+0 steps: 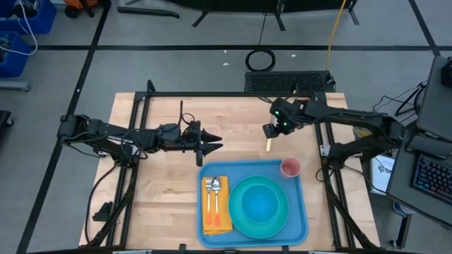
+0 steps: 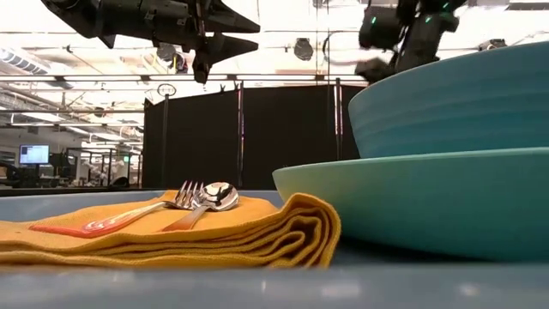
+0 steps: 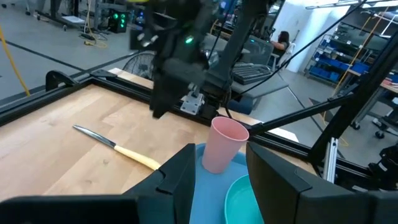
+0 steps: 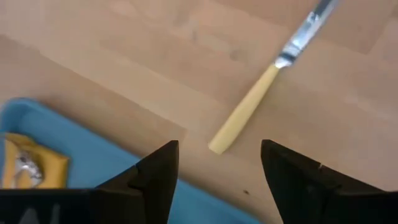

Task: Set up tray
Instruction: Put the yellow table knife on the orange table napkin to the right of the orange spoon

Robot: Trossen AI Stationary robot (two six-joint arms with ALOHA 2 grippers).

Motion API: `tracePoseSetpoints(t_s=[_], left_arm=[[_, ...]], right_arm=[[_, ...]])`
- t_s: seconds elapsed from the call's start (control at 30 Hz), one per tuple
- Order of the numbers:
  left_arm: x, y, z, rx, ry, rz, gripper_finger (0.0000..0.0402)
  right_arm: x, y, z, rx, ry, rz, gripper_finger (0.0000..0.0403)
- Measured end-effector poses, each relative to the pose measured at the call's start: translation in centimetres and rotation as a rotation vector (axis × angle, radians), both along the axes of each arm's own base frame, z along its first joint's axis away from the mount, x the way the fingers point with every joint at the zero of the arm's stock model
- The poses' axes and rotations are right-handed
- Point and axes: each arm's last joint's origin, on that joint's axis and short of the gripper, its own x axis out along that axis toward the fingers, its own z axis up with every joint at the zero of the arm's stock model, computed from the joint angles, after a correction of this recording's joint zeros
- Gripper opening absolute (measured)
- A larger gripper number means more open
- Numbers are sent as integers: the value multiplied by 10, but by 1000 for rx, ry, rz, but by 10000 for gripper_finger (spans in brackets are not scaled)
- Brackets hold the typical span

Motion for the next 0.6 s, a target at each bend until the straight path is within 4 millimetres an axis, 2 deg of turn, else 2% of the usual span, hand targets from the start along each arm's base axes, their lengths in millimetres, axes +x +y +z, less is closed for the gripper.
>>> tracePoseSetpoints(t_s=[0.23, 0.47, 0.6], left_arm=[[0, -1, -2, 6, 24, -3, 145], [0, -1, -3, 11, 32, -3, 145], [0, -1, -3, 20, 32, -4, 145]], right_arm=[[17, -19, -39, 160, 97, 6, 205], [34, -28, -54, 191, 147, 21, 202], [35, -32, -63, 208, 193, 10, 201]])
